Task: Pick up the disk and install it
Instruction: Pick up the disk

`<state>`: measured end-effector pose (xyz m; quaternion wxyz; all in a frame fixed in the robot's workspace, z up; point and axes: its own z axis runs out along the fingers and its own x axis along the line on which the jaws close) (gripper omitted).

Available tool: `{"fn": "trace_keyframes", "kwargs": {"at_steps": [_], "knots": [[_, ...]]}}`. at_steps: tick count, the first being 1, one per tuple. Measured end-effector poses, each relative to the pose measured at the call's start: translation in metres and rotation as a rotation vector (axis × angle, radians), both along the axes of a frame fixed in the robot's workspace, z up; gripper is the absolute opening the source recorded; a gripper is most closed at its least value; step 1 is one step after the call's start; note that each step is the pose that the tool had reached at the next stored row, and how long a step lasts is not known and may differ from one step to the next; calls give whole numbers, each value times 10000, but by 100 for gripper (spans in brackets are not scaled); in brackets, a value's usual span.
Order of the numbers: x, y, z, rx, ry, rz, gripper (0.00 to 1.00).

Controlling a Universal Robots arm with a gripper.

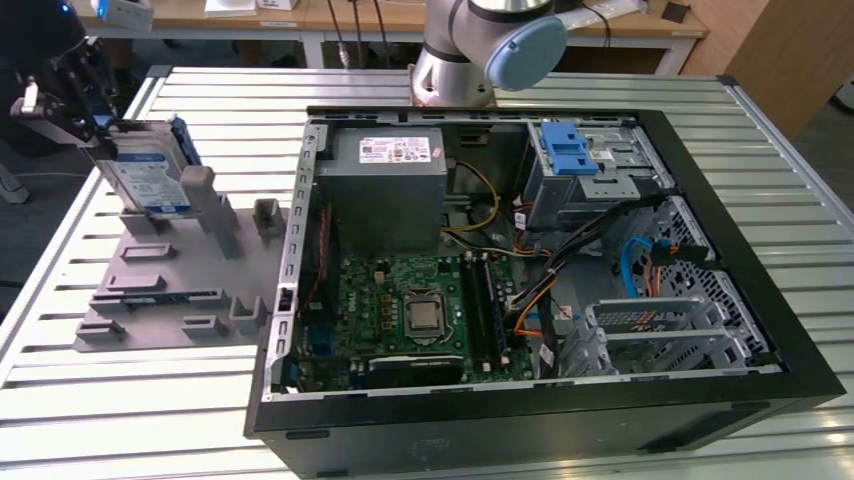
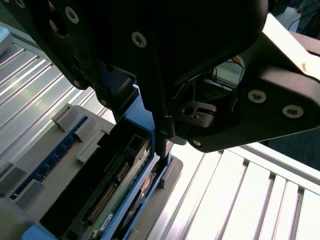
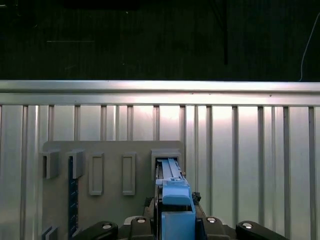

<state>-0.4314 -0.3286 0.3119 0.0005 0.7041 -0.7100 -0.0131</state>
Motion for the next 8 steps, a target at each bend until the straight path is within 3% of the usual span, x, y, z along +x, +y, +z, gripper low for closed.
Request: {"fn": "trace_keyframes", "kwargs": {"at_steps": [8], "knots": [[-1, 0, 26, -1, 2, 1, 36]]}}
